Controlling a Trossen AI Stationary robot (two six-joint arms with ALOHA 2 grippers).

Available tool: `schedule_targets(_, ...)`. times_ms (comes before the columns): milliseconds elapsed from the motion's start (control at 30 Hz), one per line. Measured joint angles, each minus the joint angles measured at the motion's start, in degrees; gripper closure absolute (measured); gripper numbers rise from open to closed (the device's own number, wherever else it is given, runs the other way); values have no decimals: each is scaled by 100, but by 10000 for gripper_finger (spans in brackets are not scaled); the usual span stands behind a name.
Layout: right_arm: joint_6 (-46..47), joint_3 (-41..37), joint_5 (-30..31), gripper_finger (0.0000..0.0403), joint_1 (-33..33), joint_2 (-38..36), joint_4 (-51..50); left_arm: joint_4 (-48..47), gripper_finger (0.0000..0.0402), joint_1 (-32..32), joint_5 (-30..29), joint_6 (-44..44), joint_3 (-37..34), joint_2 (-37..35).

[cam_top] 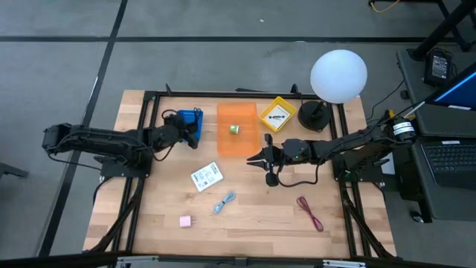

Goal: Pick and place items into bin
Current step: Put the black USB cable wire into the blue basket

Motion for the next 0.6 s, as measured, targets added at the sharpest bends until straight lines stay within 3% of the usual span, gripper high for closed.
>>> schedule_targets(200,14,0,0,368,-1,0,0,-877,366,646,961,-207,473,2)
schedule_targets(400,148,0,-1,368,-2,0,-2,-2412,366,1078,1098,-210,1273,78)
schedule_targets(600,151,0,-1,368,-1,0,0,-3165,366,1422,1806,-138,1776,558)
